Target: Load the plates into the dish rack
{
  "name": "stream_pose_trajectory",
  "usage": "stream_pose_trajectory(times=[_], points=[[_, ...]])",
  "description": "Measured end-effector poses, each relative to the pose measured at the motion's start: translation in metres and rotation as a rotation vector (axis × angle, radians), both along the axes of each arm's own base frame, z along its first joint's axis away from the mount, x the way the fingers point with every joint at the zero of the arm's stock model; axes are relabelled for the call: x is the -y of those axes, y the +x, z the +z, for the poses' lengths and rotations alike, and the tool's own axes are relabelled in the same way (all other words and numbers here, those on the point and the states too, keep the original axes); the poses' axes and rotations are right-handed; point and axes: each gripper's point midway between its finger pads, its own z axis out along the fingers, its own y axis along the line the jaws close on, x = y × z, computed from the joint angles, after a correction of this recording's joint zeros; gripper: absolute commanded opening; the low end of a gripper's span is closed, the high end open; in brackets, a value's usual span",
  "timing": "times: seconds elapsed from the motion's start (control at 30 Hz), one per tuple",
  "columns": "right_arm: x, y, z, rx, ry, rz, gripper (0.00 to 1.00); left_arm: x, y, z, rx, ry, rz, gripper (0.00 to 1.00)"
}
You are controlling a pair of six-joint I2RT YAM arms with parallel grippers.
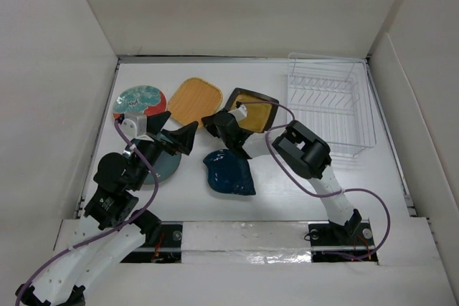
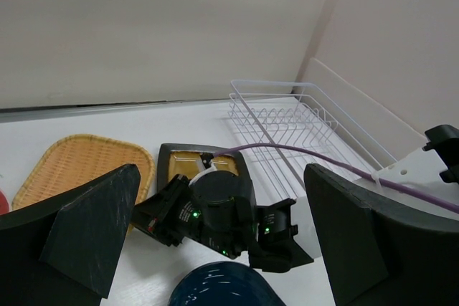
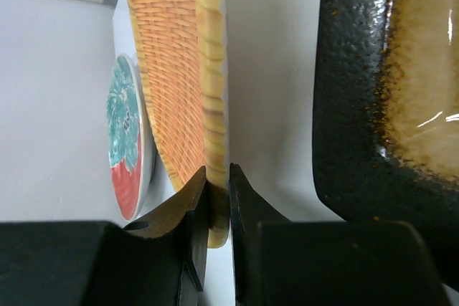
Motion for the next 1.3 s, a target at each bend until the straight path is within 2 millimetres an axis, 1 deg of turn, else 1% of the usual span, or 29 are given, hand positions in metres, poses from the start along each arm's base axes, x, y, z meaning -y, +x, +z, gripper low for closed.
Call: stream_pose_trajectory(times=[0.03,0.2,0.27,0.33,0.53,0.67,0.7,0.8,0.87,0.93,1.0,1.13,1.2,1.3], points=[[0.0,0.001,0.001,0.008,-0.005,0.001,0.0,0.0,0.0,0.0,0.0,0.0,0.0,0.99],[0.001,0.003,0.009,0.059,-0.035,0.014,0.0,0.001,0.0,0.0,0.0,0.001,-0.006,0.99],[0.004,0.001,0.015,0.081,-0.06,0.019,0.0,0.001,-0.001,0.0,0.0,0.002,-0.006,0.99],[0.009,0.0,0.027,0.113,-0.077,0.018,0.0,0.002,0.0,-0.001,-0.001,0.003,-0.008,0.99],[0.036,-0.011,0.076,0.216,-0.144,0.007,0.0,0.003,-0.001,-0.001,-0.001,0.005,-0.014,0.99],[0.059,-0.02,0.122,0.308,-0.183,-0.015,0.0,0.004,-0.002,0.0,0.001,0.005,-0.023,0.99],[0.065,-0.023,0.136,0.335,-0.188,-0.022,0.0,0.004,-0.002,0.0,0.002,0.005,-0.026,0.99],[0.09,-0.03,0.176,0.412,-0.22,-0.045,0.0,0.004,-0.004,0.001,0.008,0.003,-0.033,0.99],[0.116,-0.032,0.203,0.463,-0.255,-0.075,0.0,0.004,-0.006,0.002,0.012,0.001,-0.038,0.99],[0.158,-0.029,0.234,0.504,-0.332,-0.135,0.0,0.005,-0.007,0.003,0.015,0.001,-0.044,0.99],[0.204,-0.024,0.26,0.519,-0.425,-0.198,0.0,0.007,-0.008,0.003,0.015,0.003,-0.057,0.99],[0.31,-0.017,0.312,0.454,-0.644,-0.343,0.0,0.012,-0.013,0.002,0.012,0.006,-0.094,0.99],[0.359,-0.024,0.33,0.396,-0.742,-0.405,0.0,0.014,-0.016,0.003,0.015,0.003,-0.115,0.99],[0.426,-0.042,0.345,0.271,-0.887,-0.496,0.0,0.016,-0.021,0.005,0.022,-0.006,-0.142,0.99]])
